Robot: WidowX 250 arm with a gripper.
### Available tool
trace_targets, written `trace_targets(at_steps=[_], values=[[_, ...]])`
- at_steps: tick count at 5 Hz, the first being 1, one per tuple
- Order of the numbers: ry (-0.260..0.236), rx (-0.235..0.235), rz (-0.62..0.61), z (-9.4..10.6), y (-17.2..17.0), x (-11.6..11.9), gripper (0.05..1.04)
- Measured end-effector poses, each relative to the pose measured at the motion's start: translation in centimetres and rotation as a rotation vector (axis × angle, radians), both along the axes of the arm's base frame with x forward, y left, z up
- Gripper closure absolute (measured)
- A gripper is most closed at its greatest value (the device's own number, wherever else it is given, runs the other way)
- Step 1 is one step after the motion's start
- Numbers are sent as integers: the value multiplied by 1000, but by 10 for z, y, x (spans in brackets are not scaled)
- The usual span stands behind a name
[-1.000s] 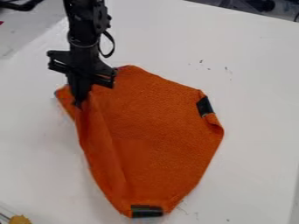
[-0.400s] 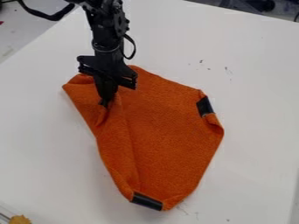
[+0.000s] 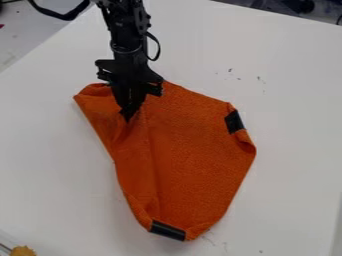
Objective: Fold the cloth from bottom left to the top right
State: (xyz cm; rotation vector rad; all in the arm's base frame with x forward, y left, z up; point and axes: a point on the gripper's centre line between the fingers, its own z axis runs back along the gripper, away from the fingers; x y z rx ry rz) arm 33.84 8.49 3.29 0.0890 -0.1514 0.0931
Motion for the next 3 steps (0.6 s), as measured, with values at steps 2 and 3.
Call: trace_targets(at_steps=[2, 3], values=[[-5, -118, 40, 2, -19, 16, 79], [-15, -111, 31, 3, -34, 21, 82]])
